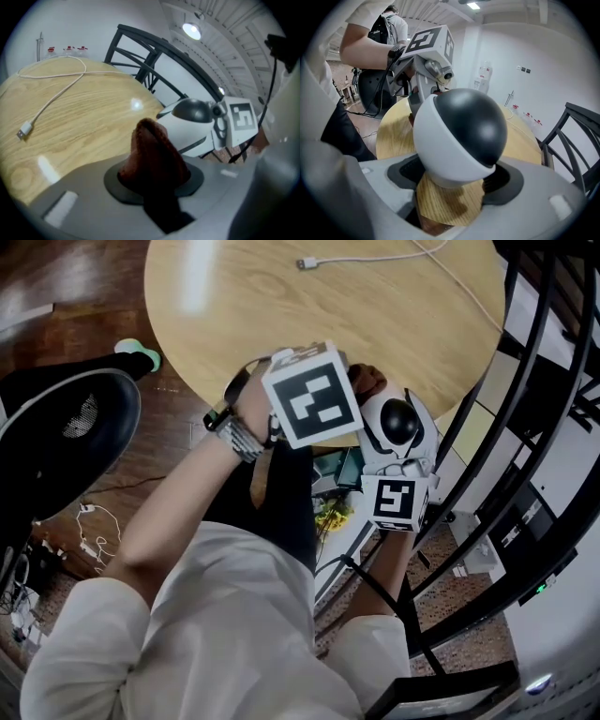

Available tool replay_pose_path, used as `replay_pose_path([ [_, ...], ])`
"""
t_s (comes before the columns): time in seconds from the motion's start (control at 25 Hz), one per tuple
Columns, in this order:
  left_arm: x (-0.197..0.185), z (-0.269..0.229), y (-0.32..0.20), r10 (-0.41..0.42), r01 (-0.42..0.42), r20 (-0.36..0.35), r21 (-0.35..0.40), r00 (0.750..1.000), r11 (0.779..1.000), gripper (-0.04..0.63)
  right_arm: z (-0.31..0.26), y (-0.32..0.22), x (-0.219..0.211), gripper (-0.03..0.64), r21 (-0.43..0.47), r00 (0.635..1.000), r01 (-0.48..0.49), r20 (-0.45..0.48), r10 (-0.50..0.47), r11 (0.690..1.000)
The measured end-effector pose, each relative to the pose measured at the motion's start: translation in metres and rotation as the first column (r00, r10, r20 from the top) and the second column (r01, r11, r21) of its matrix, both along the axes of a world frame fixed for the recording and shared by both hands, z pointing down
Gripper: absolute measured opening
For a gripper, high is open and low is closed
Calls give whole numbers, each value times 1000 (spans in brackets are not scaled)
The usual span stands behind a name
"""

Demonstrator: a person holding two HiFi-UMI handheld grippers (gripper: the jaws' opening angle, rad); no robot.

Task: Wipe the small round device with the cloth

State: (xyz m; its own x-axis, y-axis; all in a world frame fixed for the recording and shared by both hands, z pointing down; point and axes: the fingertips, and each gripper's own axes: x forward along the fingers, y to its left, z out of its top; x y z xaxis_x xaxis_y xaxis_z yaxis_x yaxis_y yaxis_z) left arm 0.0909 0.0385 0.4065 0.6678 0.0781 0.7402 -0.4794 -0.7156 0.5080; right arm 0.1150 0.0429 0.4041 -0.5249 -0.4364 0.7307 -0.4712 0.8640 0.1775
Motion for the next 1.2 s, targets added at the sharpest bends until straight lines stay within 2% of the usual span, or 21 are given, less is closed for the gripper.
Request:
replay_pose_path([
  [0.08,7,8,10,46,-45,32,-15,998,999,118,1,-1,1,364,-8,1000,-7,-9,7,1000],
  [0.2,13,10,13,59,-58,29,-25,998,998,118,2,-1,4,364,-16,999,-25,-24,25,1000],
  [0.32,11,10,13,40,-40,20,-8,999,999,120,3,0,5,364,-24,997,-55,-51,53,998],
  [0.4,4,6,11,-9,9,2,13,1000,1000,124,4,0,4,364,-31,994,-92,-67,90,995],
  [0.56,-10,-24,1,-141,145,-104,33,985,989,124,7,-3,11,364,-55,967,-242,-93,237,969],
  [0.68,-16,-52,1,-248,252,-230,-13,941,968,124,5,-2,15,364,-58,935,-351,-81,346,935],
  [0.76,-14,-68,3,-293,288,-307,-65,905,956,124,5,-3,15,364,-54,929,-367,-70,363,929],
  [0.88,-5,-80,6,-296,282,-363,-94,883,955,124,2,-3,16,364,-70,949,-316,-34,315,946],
  [1.04,7,-91,9,-265,250,-402,-92,877,964,124,-4,11,19,365,-99,992,-124,-12,123,987],
  [1.2,15,-91,13,-245,223,-402,-103,882,969,124,-7,8,25,365,-109,999,-19,31,23,994],
])
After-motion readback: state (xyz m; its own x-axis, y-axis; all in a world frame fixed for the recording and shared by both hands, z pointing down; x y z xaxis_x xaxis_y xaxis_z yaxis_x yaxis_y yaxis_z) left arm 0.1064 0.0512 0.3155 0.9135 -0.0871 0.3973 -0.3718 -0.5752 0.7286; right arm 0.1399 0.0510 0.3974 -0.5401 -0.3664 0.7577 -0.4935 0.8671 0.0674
